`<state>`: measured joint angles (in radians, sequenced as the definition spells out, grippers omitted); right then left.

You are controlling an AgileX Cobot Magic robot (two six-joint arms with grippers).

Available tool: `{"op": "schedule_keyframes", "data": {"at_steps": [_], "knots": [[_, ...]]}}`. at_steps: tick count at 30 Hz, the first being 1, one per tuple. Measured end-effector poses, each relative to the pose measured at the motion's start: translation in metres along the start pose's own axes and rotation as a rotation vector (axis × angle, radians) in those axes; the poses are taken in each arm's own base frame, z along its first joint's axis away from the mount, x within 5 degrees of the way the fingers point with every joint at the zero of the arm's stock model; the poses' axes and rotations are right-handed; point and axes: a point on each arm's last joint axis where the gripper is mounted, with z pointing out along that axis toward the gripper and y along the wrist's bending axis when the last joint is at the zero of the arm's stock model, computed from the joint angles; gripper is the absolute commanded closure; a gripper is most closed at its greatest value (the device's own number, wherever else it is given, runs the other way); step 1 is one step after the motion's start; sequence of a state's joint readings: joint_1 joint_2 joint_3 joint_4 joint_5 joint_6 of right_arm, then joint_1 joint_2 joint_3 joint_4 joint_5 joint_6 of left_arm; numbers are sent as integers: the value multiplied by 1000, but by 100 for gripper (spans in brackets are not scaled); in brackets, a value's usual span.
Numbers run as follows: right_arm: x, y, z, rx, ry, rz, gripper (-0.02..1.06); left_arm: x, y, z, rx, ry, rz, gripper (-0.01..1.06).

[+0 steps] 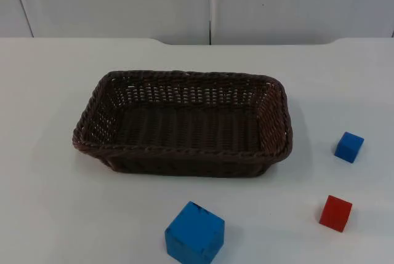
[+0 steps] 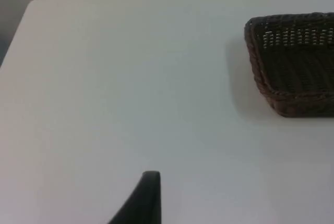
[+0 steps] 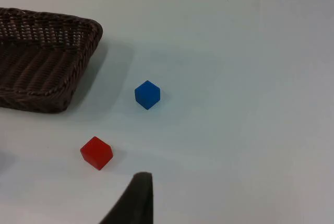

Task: Pick up the basket with the left hand and place the largest block into the basket with the right hand.

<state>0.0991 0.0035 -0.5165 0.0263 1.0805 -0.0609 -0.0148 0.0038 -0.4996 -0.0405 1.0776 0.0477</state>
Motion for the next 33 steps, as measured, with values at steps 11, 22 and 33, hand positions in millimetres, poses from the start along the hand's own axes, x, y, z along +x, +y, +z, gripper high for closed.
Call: {"op": "schedule_keyframes", "data": {"at_steps": [11, 22, 33], "knots": [[0, 0, 0, 0, 0, 0, -1, -33, 0, -15, 9, -36, 0, 0], [0, 0, 0, 0, 0, 0, -1, -51, -4, -7, 60, 5, -11, 0], [0, 0, 0, 0, 0, 0, -1, -63, -7, 9, 96, 31, 7, 0]]}}
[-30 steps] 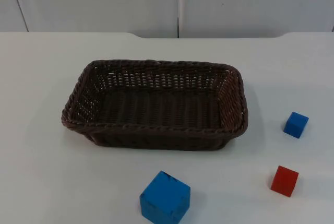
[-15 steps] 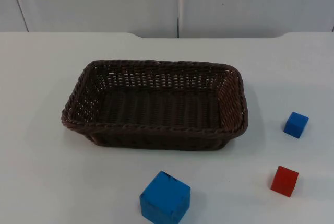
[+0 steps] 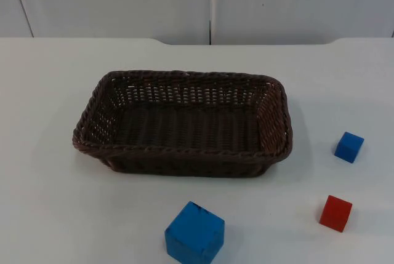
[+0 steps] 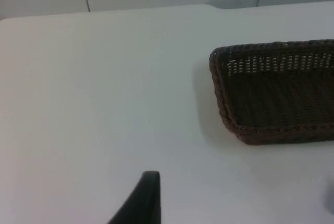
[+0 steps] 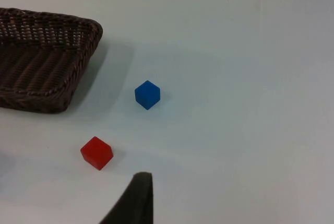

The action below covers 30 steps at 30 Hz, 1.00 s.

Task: Pick up the basket with the left hand and place the largest block into the basket with the right hand.

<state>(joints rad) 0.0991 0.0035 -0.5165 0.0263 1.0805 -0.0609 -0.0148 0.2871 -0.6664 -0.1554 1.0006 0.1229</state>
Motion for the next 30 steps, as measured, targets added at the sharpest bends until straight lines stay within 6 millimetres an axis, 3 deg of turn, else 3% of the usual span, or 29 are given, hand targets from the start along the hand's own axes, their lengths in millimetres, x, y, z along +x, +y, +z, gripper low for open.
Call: {"op": "schedule_keyframes", "data": {"at_steps": [14, 30], "knots": [[0, 0, 0, 0, 2, 4, -1, -20, -3, 39, 104, 90, 30, 0], [0, 0, 0, 0, 2, 4, -1, -44, 0, 122, 213, 189, 10, 0]]}}
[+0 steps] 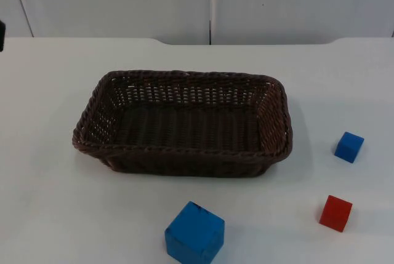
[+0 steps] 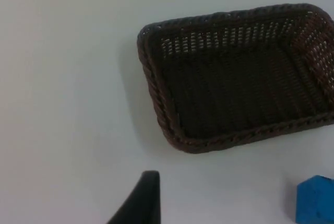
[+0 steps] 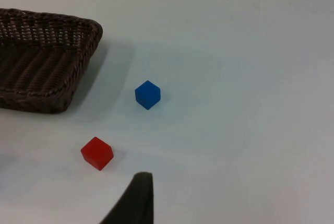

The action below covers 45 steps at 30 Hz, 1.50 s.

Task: Pick up the basket with the left hand and place the largest block into the basket with the right hand.

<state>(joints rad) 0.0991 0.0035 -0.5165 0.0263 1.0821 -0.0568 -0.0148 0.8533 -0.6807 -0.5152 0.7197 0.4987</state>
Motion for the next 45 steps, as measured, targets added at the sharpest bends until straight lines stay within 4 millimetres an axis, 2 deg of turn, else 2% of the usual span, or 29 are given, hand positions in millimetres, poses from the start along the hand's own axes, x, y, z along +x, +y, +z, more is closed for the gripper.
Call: {"op": "schedule_keyframes", "data": {"at_steps": [6, 16, 17, 21, 22, 26, 27, 32, 33, 38, 39, 45], "knots": [[0, 0, 0, 0, 0, 0, -1, -20, 7, 14, 4, 21, 16, 0], [0, 0, 0, 0, 0, 0, -1, -80, 21, 44, 6, 1, 50, 0], [0, 0, 0, 0, 0, 0, -1, -80, 21, 44, 6, 1, 50, 0], [0, 0, 0, 0, 0, 0, -1, -107, 16, 60, 38, -14, 106, 0], [0, 0, 0, 0, 0, 0, -1, -107, 16, 60, 38, -14, 106, 0], [0, 0, 0, 0, 0, 6, -1, -131, 4, 82, 86, -17, 150, 0], [0, 0, 0, 0, 0, 6, -1, -131, 4, 82, 86, -17, 150, 0], [0, -1, 0, 16, 1, 25, -1, -151, -12, 126, 139, 25, 215, 0], [0, -1, 0, 16, 1, 25, -1, -151, -12, 126, 139, 25, 215, 0], [0, -2, 0, 23, 1, 26, -1, -165, -11, 168, 179, 106, 235, 0], [0, -2, 0, 23, 1, 26, -1, -165, -11, 168, 179, 106, 235, 0], [0, -2, 0, 23, 1, 26, -1, -173, -5, 211, 202, 169, 244, 0]]}}
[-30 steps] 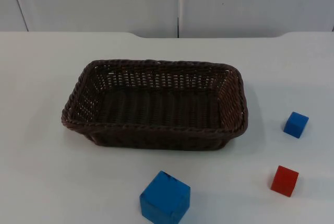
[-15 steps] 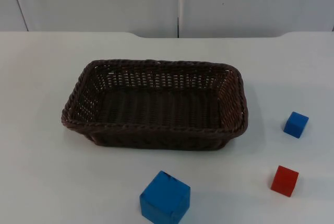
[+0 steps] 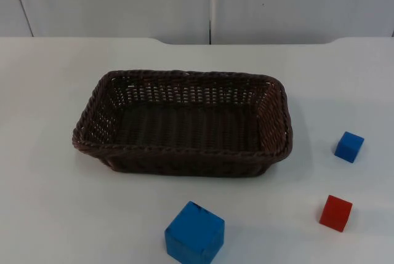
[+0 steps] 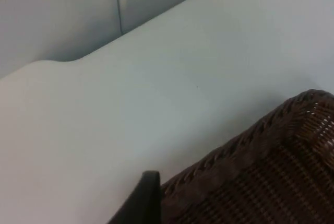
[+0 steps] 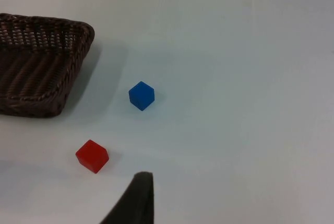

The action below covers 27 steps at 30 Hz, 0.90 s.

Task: Pick up the basket with the left hand and place the largest block into the basket with the right hand.

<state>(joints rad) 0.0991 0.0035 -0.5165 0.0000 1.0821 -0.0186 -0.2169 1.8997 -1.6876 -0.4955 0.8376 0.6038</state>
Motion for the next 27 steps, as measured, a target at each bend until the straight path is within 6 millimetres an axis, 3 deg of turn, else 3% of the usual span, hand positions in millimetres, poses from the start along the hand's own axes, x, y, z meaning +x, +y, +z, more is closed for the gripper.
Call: {"op": "schedule_keyframes", "data": {"at_steps": [11, 17, 27], "knots": [[0, 0, 0, 0, 0, 0, -1, -7, 19, 42, 5, 50, 26, 0], [0, 0, 0, 0, 0, 0, -1, -10, 28, 65, 29, 80, 136, 0], [0, 0, 0, 0, 0, 0, -1, 14, 37, 107, 110, 181, 383, 0]]}}
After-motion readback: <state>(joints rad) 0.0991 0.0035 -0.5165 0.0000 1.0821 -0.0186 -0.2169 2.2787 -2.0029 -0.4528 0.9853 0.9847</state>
